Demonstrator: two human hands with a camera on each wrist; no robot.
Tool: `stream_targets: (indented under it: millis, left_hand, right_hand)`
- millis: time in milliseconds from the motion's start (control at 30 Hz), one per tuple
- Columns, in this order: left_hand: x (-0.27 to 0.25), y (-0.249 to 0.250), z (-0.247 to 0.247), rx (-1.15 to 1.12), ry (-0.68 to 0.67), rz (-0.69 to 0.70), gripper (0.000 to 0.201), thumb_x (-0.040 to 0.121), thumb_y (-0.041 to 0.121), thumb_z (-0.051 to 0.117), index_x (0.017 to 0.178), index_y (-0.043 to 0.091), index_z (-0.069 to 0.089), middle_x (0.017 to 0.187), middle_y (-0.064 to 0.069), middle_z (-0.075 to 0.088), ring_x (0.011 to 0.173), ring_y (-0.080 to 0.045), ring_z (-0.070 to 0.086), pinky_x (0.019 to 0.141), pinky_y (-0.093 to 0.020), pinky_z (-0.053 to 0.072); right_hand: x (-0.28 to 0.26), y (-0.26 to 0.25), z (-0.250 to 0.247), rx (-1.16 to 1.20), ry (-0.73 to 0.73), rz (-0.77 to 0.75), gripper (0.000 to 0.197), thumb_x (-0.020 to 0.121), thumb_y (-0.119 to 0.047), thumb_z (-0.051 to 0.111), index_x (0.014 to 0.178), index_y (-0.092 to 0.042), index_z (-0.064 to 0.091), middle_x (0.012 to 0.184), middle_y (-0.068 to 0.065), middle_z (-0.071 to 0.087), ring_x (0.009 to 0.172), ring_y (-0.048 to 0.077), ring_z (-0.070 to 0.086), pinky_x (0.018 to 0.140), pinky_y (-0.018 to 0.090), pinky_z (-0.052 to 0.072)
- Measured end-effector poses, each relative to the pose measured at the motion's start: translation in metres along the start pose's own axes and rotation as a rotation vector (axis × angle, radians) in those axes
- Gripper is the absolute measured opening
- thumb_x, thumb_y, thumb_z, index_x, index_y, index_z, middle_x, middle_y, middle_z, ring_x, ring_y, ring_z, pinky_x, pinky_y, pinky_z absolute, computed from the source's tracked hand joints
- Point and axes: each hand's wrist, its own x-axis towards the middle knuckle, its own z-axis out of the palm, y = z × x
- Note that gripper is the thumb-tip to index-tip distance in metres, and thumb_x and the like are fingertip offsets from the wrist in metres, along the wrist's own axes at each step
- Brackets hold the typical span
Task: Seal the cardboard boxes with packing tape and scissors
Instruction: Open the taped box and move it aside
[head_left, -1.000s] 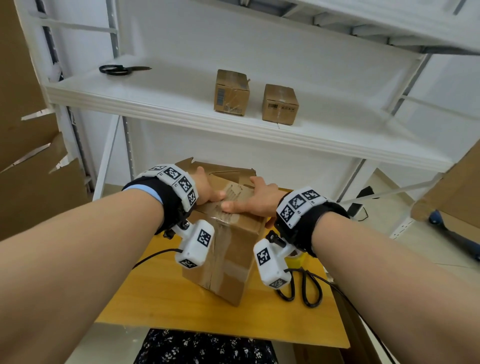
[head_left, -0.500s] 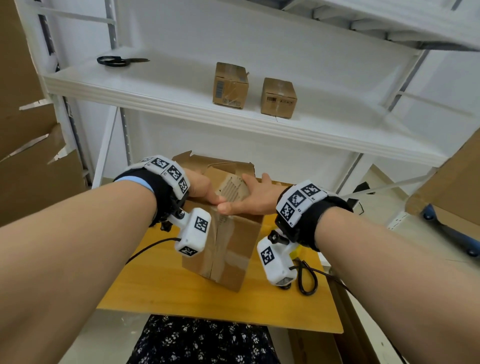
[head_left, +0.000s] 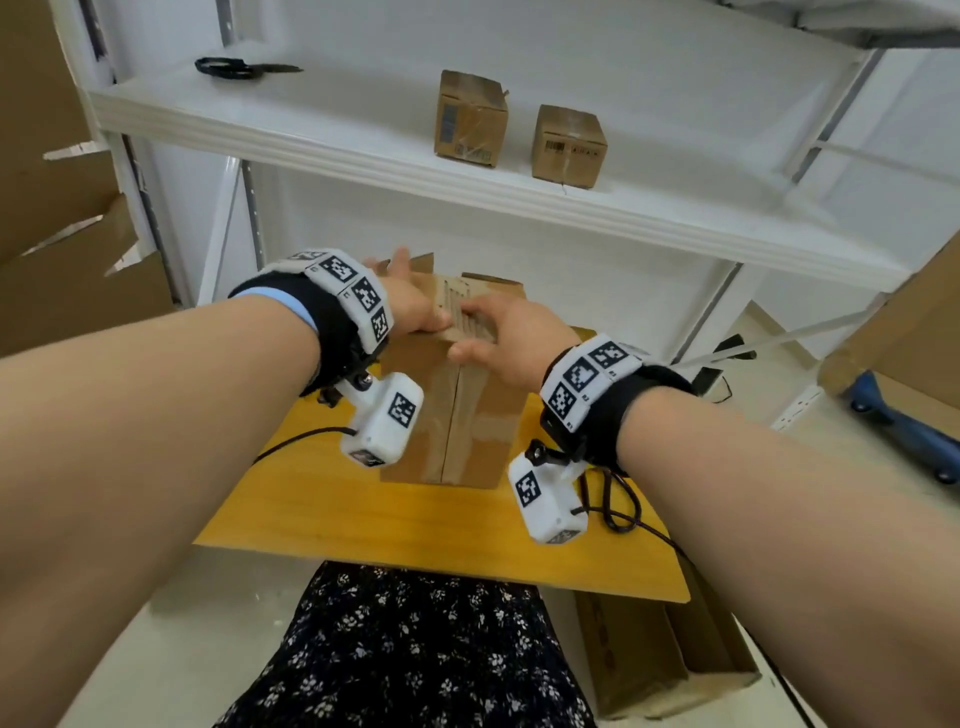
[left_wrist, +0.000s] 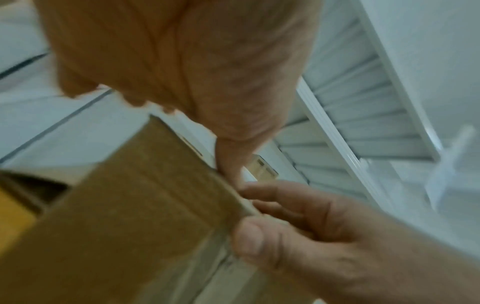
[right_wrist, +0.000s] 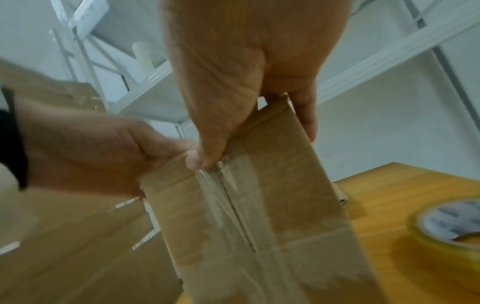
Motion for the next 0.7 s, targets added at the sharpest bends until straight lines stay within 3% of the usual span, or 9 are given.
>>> stream_targets:
  millis: [67,167,267,367,467,533,600,633,700]
  left_hand:
    - [-0.003,0.0,0.006,0.034,-0.028,0.218,0.083,0.091,0.054,0.054,0.155,0.029,0.008,0.162,-0.009,0.004,0.149,-0.03,0.004,0.118,-0.044,0.008]
    - [-0.004,-0.001,0.016,0.109,-0.073,0.452,0.068,0.095,0.048,0.051,0.153,0.03,0.021,0.158,0.003,0.025,0.145,-0.021,0.021,0.114,-0.037,0.019]
    - [0.001,-0.005,0.029,0.258,0.027,0.436,0.074,0.095,0.051,0.049,0.155,0.032,0.012,0.162,0.007,0.01,0.149,-0.018,0.009,0.118,-0.05,0.012]
    - [0.004,-0.01,0.036,0.306,0.051,0.432,0.081,0.092,0.046,0.058,0.155,0.032,0.009,0.163,0.008,0.006,0.149,-0.017,0.006,0.117,-0.056,0.013]
    - [0.003,-0.009,0.036,0.32,0.068,0.421,0.086,0.09,0.042,0.063,0.155,0.031,0.008,0.163,0.008,0.005,0.149,-0.017,0.007,0.116,-0.058,0.016]
    - [0.002,-0.008,0.033,0.331,0.034,0.41,0.089,0.088,0.038,0.066,0.155,0.028,0.008,0.163,0.006,0.006,0.15,-0.019,0.007,0.118,-0.054,0.014]
    - [-0.001,-0.005,0.027,0.381,-0.021,0.41,0.096,0.087,0.029,0.07,0.156,0.025,0.003,0.163,0.003,0.002,0.15,-0.021,0.005,0.118,-0.043,0.011]
    - [-0.003,-0.003,0.024,0.409,-0.043,0.404,0.099,0.086,0.024,0.071,0.156,0.025,0.0,0.163,0.003,-0.001,0.15,-0.02,0.003,0.118,-0.041,0.011]
    - [-0.007,0.0,0.021,0.436,-0.062,0.391,0.101,0.087,0.016,0.069,0.155,0.026,-0.003,0.163,0.005,-0.004,0.15,-0.019,0.001,0.118,-0.039,0.01]
  right_hand:
    - [-0.006,0.005,0.01,-0.044,0.079,-0.05,0.053,0.088,-0.049,0.064,0.136,-0.029,0.051,0.129,-0.001,0.06,0.113,0.022,0.059,0.103,0.045,0.045]
    - [-0.008,0.011,0.019,-0.066,0.156,-0.051,0.049,0.091,-0.04,0.064,0.135,-0.028,0.047,0.136,-0.001,0.056,0.12,0.024,0.056,0.108,0.049,0.042]
    - [-0.011,0.011,0.034,-0.015,0.195,0.036,0.07,0.082,-0.036,0.075,0.14,-0.023,0.038,0.14,0.003,0.047,0.13,0.028,0.043,0.099,0.047,0.048]
    - [-0.019,0.005,0.049,-0.175,0.243,0.095,0.084,0.075,-0.032,0.082,0.142,-0.022,0.033,0.146,0.007,0.034,0.131,0.034,0.035,0.086,0.042,0.053]
    - [-0.024,0.0,0.057,-0.307,0.301,0.134,0.091,0.073,-0.037,0.08,0.146,-0.026,0.027,0.149,0.015,0.029,0.134,0.036,0.032,0.103,0.047,0.041]
    - [-0.03,-0.004,0.059,-0.34,0.41,-0.014,0.078,0.076,-0.03,0.074,0.142,-0.024,0.034,0.143,0.014,0.035,0.13,0.034,0.036,0.105,0.045,0.034]
    - [-0.033,-0.008,0.06,-0.211,0.479,-0.271,0.043,0.08,-0.017,0.066,0.121,-0.015,0.052,0.123,0.011,0.051,0.108,0.028,0.05,0.093,0.036,0.042]
    - [-0.034,-0.011,0.059,-0.117,0.384,-0.333,0.026,0.083,-0.013,0.06,0.109,-0.014,0.057,0.113,0.008,0.058,0.1,0.026,0.055,0.087,0.032,0.045]
    - [-0.031,-0.013,0.059,0.067,0.069,-0.23,0.018,0.089,-0.009,0.052,0.098,-0.018,0.065,0.101,0.001,0.068,0.095,0.021,0.063,0.083,0.031,0.05]
